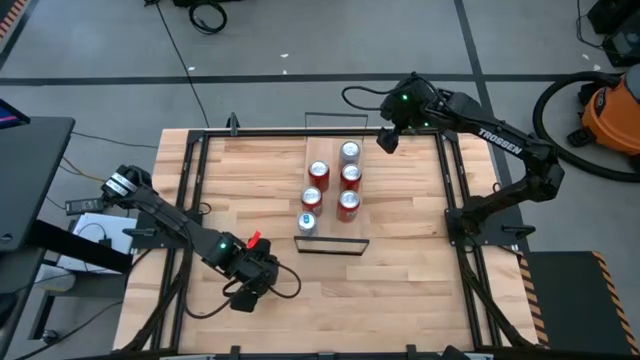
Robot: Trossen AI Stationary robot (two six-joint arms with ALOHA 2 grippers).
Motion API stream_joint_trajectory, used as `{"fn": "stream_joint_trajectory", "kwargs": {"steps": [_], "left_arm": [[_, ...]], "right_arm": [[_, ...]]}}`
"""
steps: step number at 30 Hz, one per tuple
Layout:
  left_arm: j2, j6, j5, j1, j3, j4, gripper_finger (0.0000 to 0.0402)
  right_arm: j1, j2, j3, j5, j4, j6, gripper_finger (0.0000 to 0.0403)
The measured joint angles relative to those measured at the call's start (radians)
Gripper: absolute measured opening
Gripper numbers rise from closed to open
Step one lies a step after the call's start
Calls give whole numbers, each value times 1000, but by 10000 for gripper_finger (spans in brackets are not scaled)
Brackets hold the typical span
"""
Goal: Place canned beverage on shelf
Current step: Put the green soda can on the shelf
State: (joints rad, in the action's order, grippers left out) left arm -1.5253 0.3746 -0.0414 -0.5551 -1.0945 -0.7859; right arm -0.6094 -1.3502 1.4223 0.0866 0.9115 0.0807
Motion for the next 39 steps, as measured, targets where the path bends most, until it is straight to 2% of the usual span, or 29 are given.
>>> {"fn": "stream_joint_trajectory", "kwargs": {"steps": [16, 28, 34, 39], "left_arm": [[-10, 43, -17, 2, 88, 101, 394], [-71, 64, -6, 9, 86, 87, 325], [-50, 64, 27, 86, 85, -2, 313], [-39, -5, 70, 190, 87, -43, 314]], "right_arm": [[0, 0, 0, 2, -1, 0, 348], [0, -1, 0, 2, 0, 0, 348], [0, -1, 0, 2, -4, 0, 348], [0, -1, 0, 1, -4, -12, 348]]}}
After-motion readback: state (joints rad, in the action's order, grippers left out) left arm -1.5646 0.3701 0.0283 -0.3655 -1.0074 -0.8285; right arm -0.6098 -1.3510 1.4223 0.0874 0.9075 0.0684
